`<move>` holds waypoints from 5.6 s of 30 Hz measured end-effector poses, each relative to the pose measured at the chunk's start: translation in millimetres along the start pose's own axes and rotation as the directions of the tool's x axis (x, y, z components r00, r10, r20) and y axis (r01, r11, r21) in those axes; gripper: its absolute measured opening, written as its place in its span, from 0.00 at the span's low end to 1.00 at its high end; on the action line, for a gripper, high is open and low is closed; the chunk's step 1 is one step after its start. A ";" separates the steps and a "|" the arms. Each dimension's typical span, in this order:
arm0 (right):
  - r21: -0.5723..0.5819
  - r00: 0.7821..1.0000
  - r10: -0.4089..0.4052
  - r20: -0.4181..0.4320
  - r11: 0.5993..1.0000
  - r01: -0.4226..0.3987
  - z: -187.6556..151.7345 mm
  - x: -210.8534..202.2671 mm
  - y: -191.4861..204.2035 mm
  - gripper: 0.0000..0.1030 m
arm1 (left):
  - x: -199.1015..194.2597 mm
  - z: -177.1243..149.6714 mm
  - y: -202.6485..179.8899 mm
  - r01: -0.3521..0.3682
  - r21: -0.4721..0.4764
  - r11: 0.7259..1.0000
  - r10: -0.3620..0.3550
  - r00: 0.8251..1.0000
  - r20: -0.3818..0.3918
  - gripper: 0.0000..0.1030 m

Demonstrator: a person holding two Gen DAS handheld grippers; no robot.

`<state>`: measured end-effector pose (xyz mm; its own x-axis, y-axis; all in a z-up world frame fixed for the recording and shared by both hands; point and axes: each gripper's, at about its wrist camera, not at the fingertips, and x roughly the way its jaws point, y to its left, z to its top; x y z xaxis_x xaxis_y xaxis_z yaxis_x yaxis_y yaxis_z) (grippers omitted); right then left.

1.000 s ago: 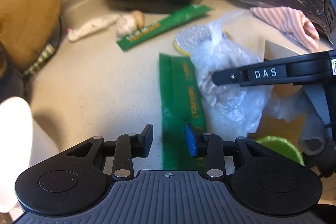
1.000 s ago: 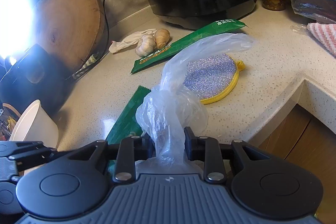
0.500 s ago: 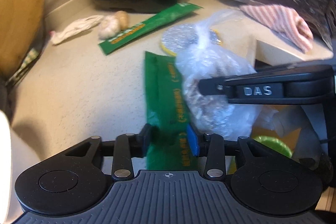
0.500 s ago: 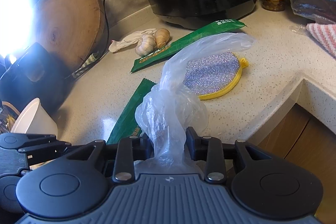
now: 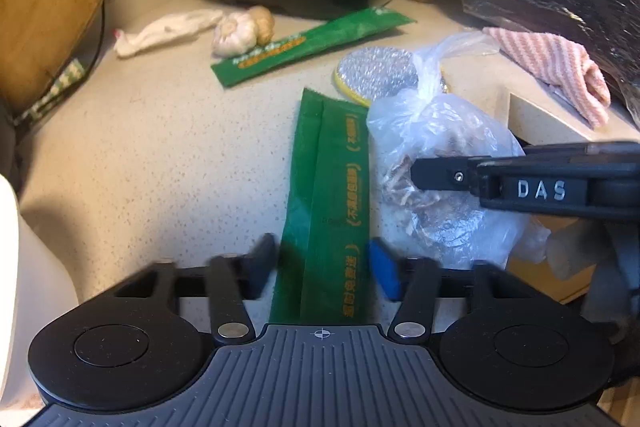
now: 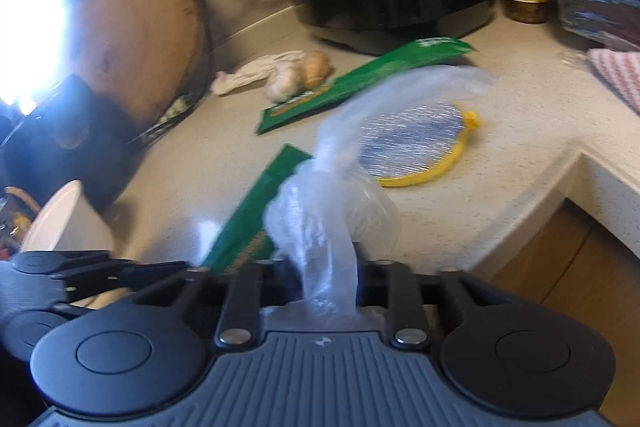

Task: Collect trash
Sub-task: 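Lift the green wrapper with left gripper while right gripper lifts the plastic bag, then carry both items over the green bin and open both grippers, then bring both open grippers back up over the counter, then move the left gripper to the glitter sponge's yellow rim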

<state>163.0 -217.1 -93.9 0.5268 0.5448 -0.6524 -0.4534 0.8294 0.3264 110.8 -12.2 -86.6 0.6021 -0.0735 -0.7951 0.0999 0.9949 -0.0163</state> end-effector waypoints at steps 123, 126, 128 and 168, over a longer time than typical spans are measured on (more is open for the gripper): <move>-0.110 0.978 -0.057 -0.202 0.993 0.035 31.7 44.3 105.3 0.40 | -66.1 -31.1 70.6 0.202 -0.310 0.929 -0.168 0.977 0.134 0.26; -0.058 0.976 -0.019 -0.218 0.998 0.007 30.3 37.4 104.6 0.40 | -64.8 -34.9 71.2 0.220 -0.310 0.925 -0.186 0.973 0.137 0.26; -0.051 0.979 -0.032 -0.200 0.998 0.022 28.6 30.0 103.2 0.40 | -65.3 -36.2 69.2 0.223 -0.301 0.927 -0.189 0.972 0.137 0.27; 0.001 0.995 -0.100 -0.007 0.995 0.100 -4.7 3.4 34.7 0.37 | -4.4 30.7 69.7 0.104 -0.350 0.931 -0.068 0.991 0.114 0.26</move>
<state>145.7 -187.1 -88.1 0.5646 0.4585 -0.6863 -0.3976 0.8798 0.2606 139.4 55.3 -65.6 0.6800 -0.1484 -0.7180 -0.1213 0.9430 -0.3098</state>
